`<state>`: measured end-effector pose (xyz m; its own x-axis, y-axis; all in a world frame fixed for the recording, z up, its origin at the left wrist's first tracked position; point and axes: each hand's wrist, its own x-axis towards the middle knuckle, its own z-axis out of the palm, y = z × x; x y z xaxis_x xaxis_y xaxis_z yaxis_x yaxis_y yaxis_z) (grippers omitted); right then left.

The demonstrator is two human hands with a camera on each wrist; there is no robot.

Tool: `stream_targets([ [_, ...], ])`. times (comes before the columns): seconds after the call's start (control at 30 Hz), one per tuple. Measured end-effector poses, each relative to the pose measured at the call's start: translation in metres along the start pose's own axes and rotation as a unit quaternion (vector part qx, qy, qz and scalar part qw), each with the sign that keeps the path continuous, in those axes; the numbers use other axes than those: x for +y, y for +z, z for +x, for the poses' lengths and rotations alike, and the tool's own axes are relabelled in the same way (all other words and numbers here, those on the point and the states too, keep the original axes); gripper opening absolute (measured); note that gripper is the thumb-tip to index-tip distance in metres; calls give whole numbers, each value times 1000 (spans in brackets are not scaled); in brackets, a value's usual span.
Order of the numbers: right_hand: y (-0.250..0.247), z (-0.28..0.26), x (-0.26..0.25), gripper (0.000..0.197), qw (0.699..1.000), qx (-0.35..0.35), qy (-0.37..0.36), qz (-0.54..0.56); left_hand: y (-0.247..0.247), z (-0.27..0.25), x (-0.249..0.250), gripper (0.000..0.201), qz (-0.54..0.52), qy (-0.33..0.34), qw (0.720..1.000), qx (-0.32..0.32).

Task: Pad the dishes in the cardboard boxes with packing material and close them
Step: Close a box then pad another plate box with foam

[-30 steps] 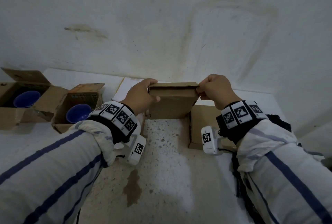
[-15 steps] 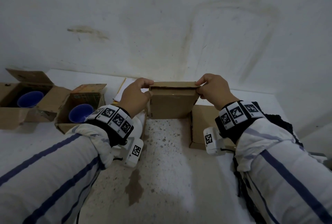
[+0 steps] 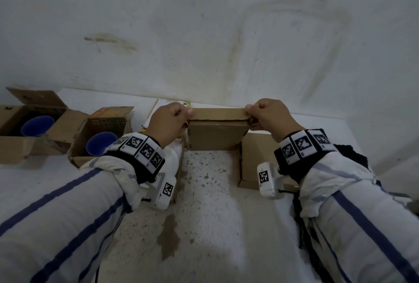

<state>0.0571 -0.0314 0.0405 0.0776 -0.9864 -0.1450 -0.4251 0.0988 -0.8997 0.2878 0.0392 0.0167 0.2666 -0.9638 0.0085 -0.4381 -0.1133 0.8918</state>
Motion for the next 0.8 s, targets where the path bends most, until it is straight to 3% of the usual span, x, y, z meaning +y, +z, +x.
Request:
stream_targets([
  [0.1,-1,1,6,10,999,-20,20,15,3,4,0,10,-16,-17,1000,4],
  [0.17,0,2,11,13,998,-46,39,3,6,5,-2,7,-37,-39,999,4],
  [0.33,6,-3,10,29,994,-72,9,-77,9,4,-2,31,-77,-72,994,-33],
  [0.43,5,-10,11,30,992,-84,-28,-85,8,3,1,34,-70,-72,994,-47],
  [0.57,-3,-15,20,35,987,-151,35,31,6,-2,2,31,-81,-81,991,-71],
  [0.8,-4,-29,26,17,991,-136,16,-15,5,-20,-6,14,-119,-110,982,-99],
])
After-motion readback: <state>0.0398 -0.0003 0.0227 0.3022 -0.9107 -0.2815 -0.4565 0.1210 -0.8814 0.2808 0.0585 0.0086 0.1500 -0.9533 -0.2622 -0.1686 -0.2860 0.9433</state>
